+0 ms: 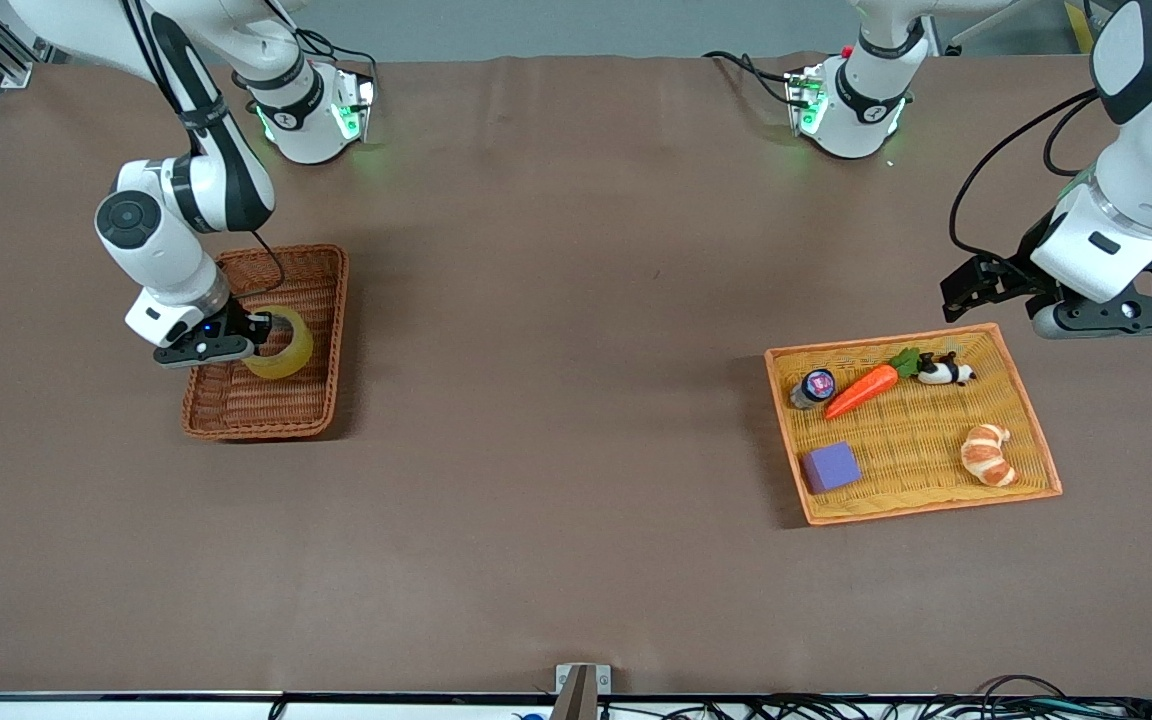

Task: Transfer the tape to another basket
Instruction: 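Carry the tape with the right gripper into the wicker basket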

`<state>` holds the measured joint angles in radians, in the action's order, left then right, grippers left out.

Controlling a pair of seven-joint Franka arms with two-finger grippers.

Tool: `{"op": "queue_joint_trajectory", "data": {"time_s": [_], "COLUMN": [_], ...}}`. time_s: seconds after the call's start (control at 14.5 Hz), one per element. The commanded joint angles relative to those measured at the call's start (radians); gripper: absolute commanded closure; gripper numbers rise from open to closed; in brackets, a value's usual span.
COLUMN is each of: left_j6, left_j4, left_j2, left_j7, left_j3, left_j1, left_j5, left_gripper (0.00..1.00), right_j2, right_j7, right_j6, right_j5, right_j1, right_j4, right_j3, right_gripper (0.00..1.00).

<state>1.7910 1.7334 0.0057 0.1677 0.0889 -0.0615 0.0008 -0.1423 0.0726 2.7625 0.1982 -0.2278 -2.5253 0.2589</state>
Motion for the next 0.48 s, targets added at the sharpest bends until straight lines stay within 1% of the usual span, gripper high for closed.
{"op": "queue_joint_trajectory", "data": {"time_s": [0.0,0.07,0.14,0.21,0.28,0.41], "left_j6": [-0.007,0.005,0.016,0.018,0.016,0.018], "left_j4": [-0.005,-0.003,-0.002,0.000,-0.001,-0.009], "left_j2": [-0.001,-0.001,0.000,0.002,0.002,0.002], "left_j7": [-0.019,-0.019,-0.017,-0.017,-0.017,-0.016], "left_j3": [0.008,0.008,0.008,0.008,0.008,0.008], "left_j1": [0.009,0.008,0.006,0.005,0.006,0.003], "left_j5": [-0.018,-0.018,-0.018,-0.018,-0.018,-0.015], "left_gripper": [0.01,0.01,0.01,0.01,0.01,0.01], "right_j2": [-0.028,-0.028,-0.029,-0.028,-0.023,0.016], "right_j7": [0.047,0.047,0.047,0.047,0.042,0.036], "right_j6": [0.058,0.055,0.055,0.054,0.049,-0.003], "right_j5": [0.017,0.017,0.017,0.017,0.017,0.015], "right_j1": [0.021,0.019,0.019,0.016,0.015,0.015], "right_j4": [-0.012,-0.012,-0.012,-0.012,-0.010,0.020], "right_j3": [0.017,0.017,0.017,0.017,0.017,0.010], "right_gripper": [0.85,0.81,0.72,0.46,0.00,0.00]}}
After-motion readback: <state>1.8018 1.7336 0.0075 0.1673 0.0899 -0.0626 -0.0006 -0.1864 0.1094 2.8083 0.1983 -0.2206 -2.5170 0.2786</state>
